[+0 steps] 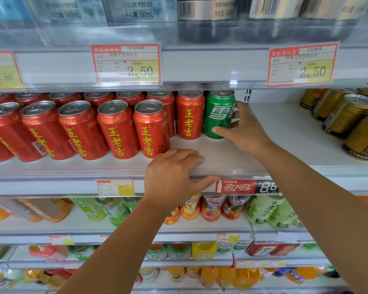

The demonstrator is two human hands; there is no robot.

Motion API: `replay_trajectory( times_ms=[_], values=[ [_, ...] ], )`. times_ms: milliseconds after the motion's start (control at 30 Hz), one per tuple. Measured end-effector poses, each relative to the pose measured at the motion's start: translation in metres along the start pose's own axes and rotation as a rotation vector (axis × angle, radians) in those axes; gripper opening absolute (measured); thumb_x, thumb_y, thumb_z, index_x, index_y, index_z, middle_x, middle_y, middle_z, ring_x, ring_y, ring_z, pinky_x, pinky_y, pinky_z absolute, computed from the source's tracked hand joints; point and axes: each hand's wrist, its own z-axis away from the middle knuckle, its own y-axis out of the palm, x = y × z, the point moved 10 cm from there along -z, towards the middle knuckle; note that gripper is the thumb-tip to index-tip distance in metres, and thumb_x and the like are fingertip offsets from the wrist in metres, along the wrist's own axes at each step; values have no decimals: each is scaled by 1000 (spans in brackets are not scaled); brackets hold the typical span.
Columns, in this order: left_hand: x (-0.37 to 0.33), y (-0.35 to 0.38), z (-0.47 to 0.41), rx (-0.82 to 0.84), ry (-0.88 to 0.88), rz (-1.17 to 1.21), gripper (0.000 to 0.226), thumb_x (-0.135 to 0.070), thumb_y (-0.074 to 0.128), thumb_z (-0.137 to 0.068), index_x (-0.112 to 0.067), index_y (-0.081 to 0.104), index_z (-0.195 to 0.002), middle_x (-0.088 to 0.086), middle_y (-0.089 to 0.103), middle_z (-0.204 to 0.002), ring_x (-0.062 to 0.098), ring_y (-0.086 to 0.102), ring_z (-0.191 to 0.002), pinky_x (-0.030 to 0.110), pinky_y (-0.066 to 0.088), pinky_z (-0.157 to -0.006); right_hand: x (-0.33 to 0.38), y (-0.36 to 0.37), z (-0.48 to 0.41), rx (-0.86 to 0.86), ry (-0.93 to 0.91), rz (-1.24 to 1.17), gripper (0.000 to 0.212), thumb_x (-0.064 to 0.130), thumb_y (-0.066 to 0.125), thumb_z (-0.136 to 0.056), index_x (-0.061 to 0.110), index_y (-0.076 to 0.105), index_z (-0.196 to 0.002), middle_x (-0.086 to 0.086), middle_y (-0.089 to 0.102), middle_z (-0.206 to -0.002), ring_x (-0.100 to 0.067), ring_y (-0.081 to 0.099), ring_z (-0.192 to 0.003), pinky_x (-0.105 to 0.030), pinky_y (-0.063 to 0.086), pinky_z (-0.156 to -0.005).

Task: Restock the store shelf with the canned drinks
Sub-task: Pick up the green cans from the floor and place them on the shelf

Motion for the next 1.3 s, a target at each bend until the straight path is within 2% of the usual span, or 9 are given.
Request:
replay_trajectory(
  times_ms=[200,333,433,600,733,900,1100,1200,1300],
  values=[
    [-6,-9,0,-39,42,126,46,-64,63,-81,-24,77,-99,-10,72,-108,12,65,-97,22,47,-88,-16,-20,29,-85,131,-17,85,45,78,-74,25,32,-142,4,55,-116,-12,58,-102,-26,47,-86],
    [-50,-25,10,-111,136,343,26,-39,65,-87,-17,76,-97,-5,71,-107,17,62,-97,16,36,-96,-13,-76,101,-393,25,-152,49,26,71,-85,23,49,-128,5,63,-103,-3,61,-90,-14,48,-78],
    [-114,10,36,91,170,519,23,-33,59,-89,-19,74,-100,-7,70,-108,12,60,-100,12,35,-93,-50,-115,176,-555,55,-229,29,14,61,-92,23,53,-118,4,65,-94,-4,60,-82,-15,48,-73],
    [-217,138,132,651,82,593,34,-45,48,-85,-31,66,-111,-12,64,-116,9,56,-108,22,43,-86,-216,-137,290,-499,408,-210,19,19,59,-94,28,57,-111,5,62,-89,-18,62,-84,-33,53,-74],
    [-274,243,252,1087,-73,542,40,-45,55,-87,-28,62,-123,-8,59,-125,16,59,-113,28,46,-93,-364,-130,390,-399,777,-215,18,21,61,-91,29,59,-107,3,63,-89,-12,55,-70,-27,43,-64],
    [-306,338,406,1491,-236,362,47,-37,61,-91,-29,49,-136,-7,51,-137,12,53,-121,26,41,-93,-531,-94,505,-268,1163,-182,22,25,60,-89,30,58,-110,1,64,-99,-24,61,-92,-30,44,-72],
    [-325,456,571,1733,-338,297,51,-36,60,-89,-33,46,-138,-8,52,-135,10,53,-120,28,42,-99,-711,2,626,-180,1410,-173,34,22,61,-91,26,56,-124,-3,58,-118,-16,57,-89,-11,38,-45],
    [-329,536,648,1777,-334,301,57,-38,62,-88,-33,43,-141,-5,51,-134,14,54,-117,32,44,-98,-799,63,678,-118,1490,-136,39,26,62,-91,26,53,-129,-5,57,-124,-19,58,-99,-21,44,-56],
    [-327,622,706,1747,-331,292,65,-41,64,-87,-28,38,-145,1,48,-137,19,53,-121,37,45,-99,-872,117,710,-38,1512,-87,46,34,60,-91,30,46,-135,-3,54,-128,-19,57,-102,-34,51,-83]
  ],
)
